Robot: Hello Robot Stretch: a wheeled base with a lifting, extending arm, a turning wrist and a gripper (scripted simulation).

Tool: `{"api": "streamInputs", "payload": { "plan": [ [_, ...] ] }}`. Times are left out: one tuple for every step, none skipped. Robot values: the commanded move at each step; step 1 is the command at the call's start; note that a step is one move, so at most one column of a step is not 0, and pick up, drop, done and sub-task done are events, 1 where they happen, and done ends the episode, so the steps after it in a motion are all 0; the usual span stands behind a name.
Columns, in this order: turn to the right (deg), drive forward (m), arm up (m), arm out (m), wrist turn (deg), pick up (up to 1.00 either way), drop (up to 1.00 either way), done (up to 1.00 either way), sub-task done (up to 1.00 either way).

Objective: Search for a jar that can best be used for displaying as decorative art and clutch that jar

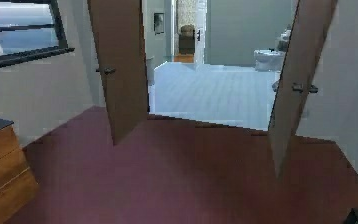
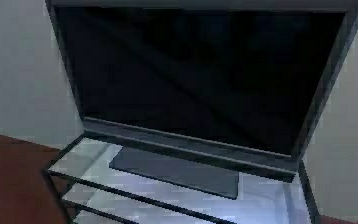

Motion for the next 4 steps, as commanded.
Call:
{"api": "streamInputs", "payload": {
  "plan": [
    [0.0,1.00,0.00,0.00,0.0,0.00,0.00,0.00,0.00],
    [3.0,0.00,0.00,0.00,0.0,0.00,0.00,0.00,0.00],
    [0.0,1.00,0.00,0.00,0.0,0.00,0.00,0.00,0.00],
    [3.0,0.00,0.00,0.00,0.0,0.00,0.00,0.00,0.00]
  ]
}}
